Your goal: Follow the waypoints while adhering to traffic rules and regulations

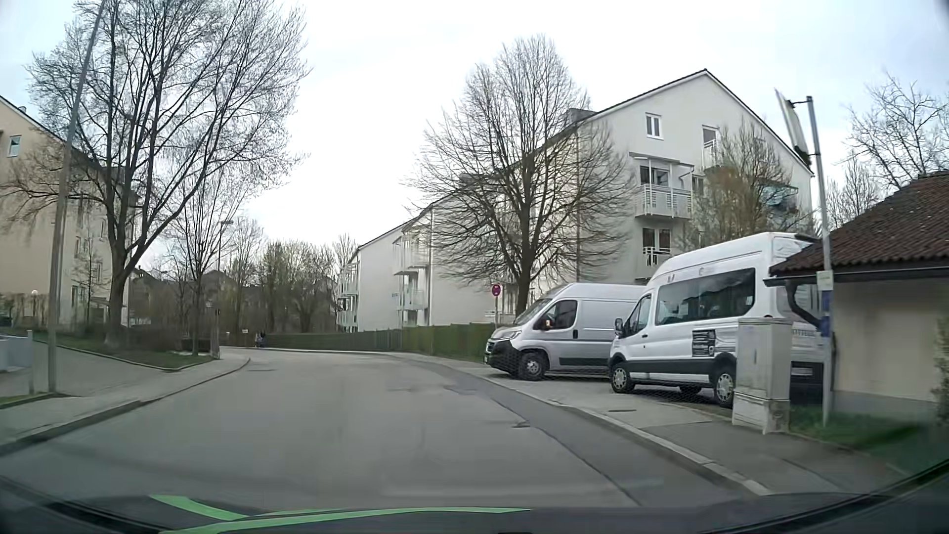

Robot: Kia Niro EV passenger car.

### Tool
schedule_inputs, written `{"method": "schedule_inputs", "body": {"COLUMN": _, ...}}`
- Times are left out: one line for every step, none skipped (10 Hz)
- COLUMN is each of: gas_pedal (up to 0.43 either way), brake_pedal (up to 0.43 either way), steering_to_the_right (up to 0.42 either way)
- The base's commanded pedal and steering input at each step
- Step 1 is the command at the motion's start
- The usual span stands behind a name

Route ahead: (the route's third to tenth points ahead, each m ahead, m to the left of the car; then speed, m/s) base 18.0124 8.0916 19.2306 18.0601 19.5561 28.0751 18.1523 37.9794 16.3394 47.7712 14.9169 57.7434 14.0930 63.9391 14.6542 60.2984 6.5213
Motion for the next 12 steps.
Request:
{"method": "schedule_inputs", "body": {"gas_pedal": 0.000, "brake_pedal": 0.159, "steering_to_the_right": -0.054}}
{"method": "schedule_inputs", "body": {"gas_pedal": 0.000, "brake_pedal": 0.171, "steering_to_the_right": -0.056}}
{"method": "schedule_inputs", "body": {"gas_pedal": 0.000, "brake_pedal": 0.183, "steering_to_the_right": -0.059}}
{"method": "schedule_inputs", "body": {"gas_pedal": 0.000, "brake_pedal": 0.201, "steering_to_the_right": -0.065}}
{"method": "schedule_inputs", "body": {"gas_pedal": 0.000, "brake_pedal": 0.207, "steering_to_the_right": -0.072}}
{"method": "schedule_inputs", "body": {"gas_pedal": 0.000, "brake_pedal": 0.207, "steering_to_the_right": -0.085}}
{"method": "schedule_inputs", "body": {"gas_pedal": 0.000, "brake_pedal": 0.207, "steering_to_the_right": -0.106}}
{"method": "schedule_inputs", "body": {"gas_pedal": 0.000, "brake_pedal": 0.207, "steering_to_the_right": -0.125}}
{"method": "schedule_inputs", "body": {"gas_pedal": 0.000, "brake_pedal": 0.201, "steering_to_the_right": -0.151}}
{"method": "schedule_inputs", "body": {"gas_pedal": 0.000, "brake_pedal": 0.201, "steering_to_the_right": -0.177}}
{"method": "schedule_inputs", "body": {"gas_pedal": 0.000, "brake_pedal": 0.201, "steering_to_the_right": -0.214}}
{"method": "schedule_inputs", "body": {"gas_pedal": 0.000, "brake_pedal": 0.189, "steering_to_the_right": -0.252}}
